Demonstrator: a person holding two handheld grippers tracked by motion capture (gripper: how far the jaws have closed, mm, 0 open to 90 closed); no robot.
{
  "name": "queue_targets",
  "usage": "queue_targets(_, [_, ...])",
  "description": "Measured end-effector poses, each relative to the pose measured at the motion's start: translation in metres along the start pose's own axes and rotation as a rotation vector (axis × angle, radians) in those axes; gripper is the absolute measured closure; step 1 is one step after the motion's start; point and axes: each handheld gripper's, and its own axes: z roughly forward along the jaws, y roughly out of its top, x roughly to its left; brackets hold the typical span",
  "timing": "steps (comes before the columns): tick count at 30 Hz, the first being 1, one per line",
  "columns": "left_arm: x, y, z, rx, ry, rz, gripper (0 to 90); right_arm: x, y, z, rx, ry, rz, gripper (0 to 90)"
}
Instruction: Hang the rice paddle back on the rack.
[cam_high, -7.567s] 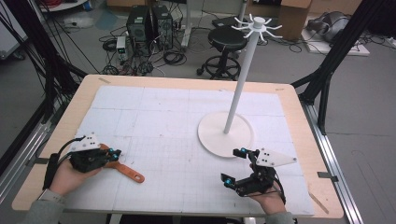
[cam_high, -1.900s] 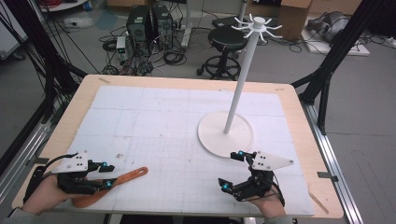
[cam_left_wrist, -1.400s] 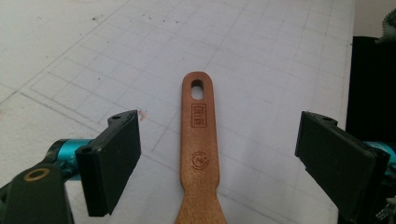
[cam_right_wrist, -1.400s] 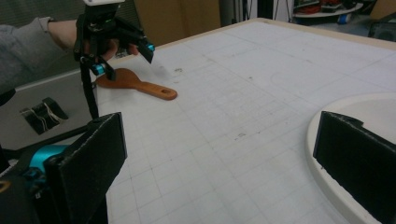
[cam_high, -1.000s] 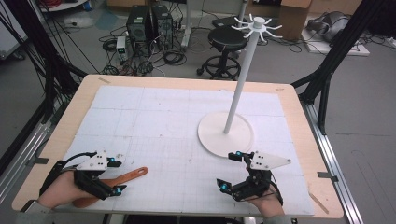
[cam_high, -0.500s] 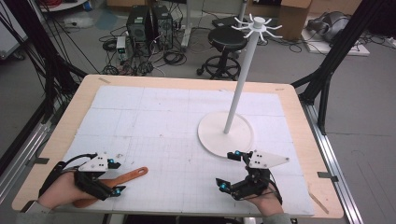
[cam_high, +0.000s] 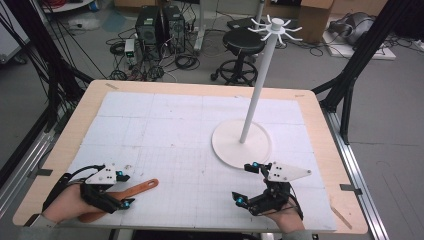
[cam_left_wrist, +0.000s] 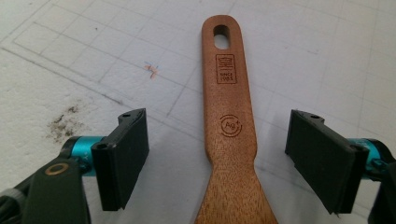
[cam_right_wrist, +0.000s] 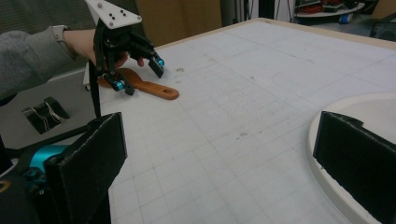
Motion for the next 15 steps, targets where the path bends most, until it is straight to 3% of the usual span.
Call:
queue_targets(4, [-0.0004,0.0005,-0.0001,-0.003,-0.008,0.007,26.3,0.0013,0.0001,-0.0003,0.002,0.002,-0.006,1.5])
queue_targets(10, [0.0021,0.0054,-0.0004,0.02,0.007,-0.024,35.8,0.0014,-0.0003,0.0007,0.008,0.001,-0.006,1.5])
queue_targets(15, [-0.0027,0.0054,-0.0014,0.013,-0.005,0.016,45.1,0.0008,0.0002,0.0036,0.015,0.007,-0.005,1.5])
